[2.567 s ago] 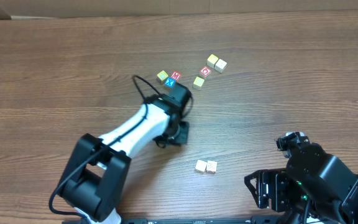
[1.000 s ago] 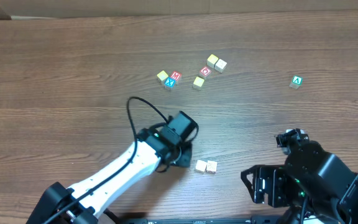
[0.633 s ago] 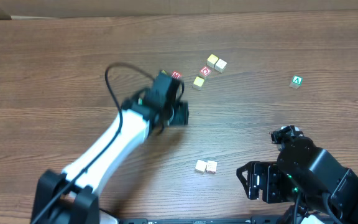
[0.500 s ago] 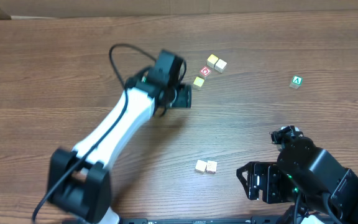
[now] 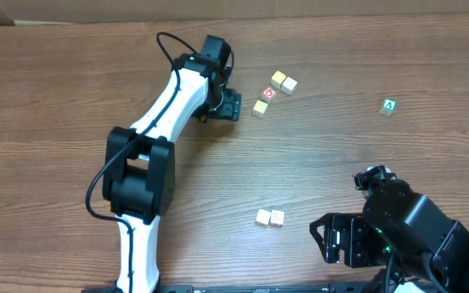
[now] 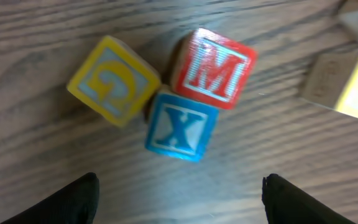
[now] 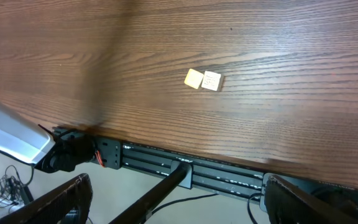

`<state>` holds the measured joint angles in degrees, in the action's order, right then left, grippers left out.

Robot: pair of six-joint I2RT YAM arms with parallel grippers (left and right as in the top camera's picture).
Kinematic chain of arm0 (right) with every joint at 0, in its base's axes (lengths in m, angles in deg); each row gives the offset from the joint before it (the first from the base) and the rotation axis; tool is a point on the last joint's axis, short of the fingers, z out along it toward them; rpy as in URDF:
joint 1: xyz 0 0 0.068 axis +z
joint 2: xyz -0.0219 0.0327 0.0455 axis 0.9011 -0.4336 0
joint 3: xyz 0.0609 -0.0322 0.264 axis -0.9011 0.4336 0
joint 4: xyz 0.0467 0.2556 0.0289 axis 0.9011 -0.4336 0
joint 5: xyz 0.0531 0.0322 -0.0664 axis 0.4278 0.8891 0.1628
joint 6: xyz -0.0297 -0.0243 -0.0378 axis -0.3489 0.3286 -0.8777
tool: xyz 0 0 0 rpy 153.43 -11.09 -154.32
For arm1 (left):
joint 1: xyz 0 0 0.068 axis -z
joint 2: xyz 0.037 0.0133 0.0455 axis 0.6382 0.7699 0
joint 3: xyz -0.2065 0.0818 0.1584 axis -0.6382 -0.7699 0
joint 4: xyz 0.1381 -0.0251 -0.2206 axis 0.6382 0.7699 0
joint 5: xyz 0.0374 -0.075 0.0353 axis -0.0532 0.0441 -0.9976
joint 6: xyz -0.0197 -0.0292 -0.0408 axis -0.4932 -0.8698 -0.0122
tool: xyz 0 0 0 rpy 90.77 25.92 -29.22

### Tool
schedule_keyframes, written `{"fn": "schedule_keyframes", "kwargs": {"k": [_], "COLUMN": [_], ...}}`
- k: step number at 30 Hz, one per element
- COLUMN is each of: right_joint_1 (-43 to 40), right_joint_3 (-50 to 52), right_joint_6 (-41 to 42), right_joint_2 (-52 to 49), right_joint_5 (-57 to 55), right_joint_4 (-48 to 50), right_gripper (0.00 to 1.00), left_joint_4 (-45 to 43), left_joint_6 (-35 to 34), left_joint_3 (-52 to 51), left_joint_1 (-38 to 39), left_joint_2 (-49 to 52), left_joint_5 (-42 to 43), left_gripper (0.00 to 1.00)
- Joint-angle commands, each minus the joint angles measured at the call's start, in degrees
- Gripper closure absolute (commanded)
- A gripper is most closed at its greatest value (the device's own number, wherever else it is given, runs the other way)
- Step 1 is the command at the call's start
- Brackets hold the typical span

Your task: Flip 3 blocks

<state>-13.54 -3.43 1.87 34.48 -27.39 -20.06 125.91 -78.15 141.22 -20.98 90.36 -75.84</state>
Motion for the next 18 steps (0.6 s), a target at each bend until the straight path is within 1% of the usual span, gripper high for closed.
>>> {"fn": "schedule_keyframes", "kwargs": {"k": [1,3,6,8,14,18], "right_joint_1": [0.2,0.2,0.2,0.2,0.2,0.2], "right_joint_3": [0.2,0.2,0.2,0.2,0.2,0.2], "right_joint_6": [-0.2,-0.2,-0.2,-0.2,-0.2,-0.2], "right_joint_2": [0.2,0.2,0.2,0.2,0.2,0.2], "right_joint_5": [0.2,0.4,1.0,1.3,1.9,1.9], "right_joint_4": [0.2,0.2,0.2,0.2,0.2,0.2], "right_gripper": [0.11,0.11,0.11,0.11,0.11,0.11], "left_joint_4": [-0.5,-1.2,-2.2,-3.0,-4.7,-4.8], "left_joint_6": [4.3,5.1,6.6,6.8,6.8,6.8], "left_joint_3": [1.8,1.8,1.8,1.8,1.8,1.8], "left_joint_1": [0.0,0.1,0.2,0.3,0.9,0.9], "left_joint_2": [1.1,1.4,1.7,1.8,2.0,3.2], "left_joint_5": [0.0,0.1,2.2,3.1,4.3,5.2], "left_gripper": [0.22,0.24,0.32,0.35,0.33,0.37]}}
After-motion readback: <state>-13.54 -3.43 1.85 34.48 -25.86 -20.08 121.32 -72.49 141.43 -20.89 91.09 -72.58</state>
